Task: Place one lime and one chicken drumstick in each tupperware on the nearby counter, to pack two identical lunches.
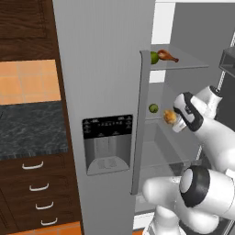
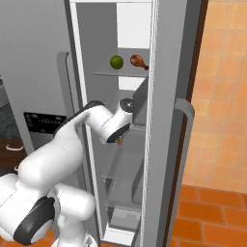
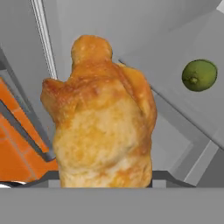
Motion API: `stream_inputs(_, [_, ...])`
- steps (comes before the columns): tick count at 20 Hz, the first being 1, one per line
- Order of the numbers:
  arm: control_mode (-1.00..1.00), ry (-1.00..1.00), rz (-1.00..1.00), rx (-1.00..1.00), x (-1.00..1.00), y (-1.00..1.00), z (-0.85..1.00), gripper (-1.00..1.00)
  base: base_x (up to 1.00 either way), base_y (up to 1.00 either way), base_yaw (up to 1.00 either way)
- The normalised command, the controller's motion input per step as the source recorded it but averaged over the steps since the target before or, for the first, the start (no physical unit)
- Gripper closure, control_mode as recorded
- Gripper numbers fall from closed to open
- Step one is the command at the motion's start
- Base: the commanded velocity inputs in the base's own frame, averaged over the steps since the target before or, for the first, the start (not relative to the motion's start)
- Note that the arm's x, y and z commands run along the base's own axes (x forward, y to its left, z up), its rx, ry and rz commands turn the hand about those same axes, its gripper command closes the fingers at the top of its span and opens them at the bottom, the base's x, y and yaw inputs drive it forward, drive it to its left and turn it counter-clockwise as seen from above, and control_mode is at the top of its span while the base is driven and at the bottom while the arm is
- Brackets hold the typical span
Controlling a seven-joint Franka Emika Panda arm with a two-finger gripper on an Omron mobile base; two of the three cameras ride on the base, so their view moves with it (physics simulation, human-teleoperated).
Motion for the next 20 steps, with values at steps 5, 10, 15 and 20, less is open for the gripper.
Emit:
stream_inputs(5, [-1.00, -0.11, 0.00, -0.02, -0.86, 0.14, 0.16, 1.00, 0.00, 0.00, 0.00])
stream_inputs(10, [1.00, -0.03, 0.00, 0.00, -0.42, 0.02, 0.00, 1.00, -0.38, 0.02, 0.02])
stream_inputs(15, [1.00, 0.00, 0.00, 0.00, 0.00, 0.00, 0.00, 1.00, -1.00, 0.52, 0.07])
stream_inputs(20, [1.00, 0.00, 0.00, 0.00, 0.00, 0.00, 0.00, 1.00, -0.34, 0.98, 0.09])
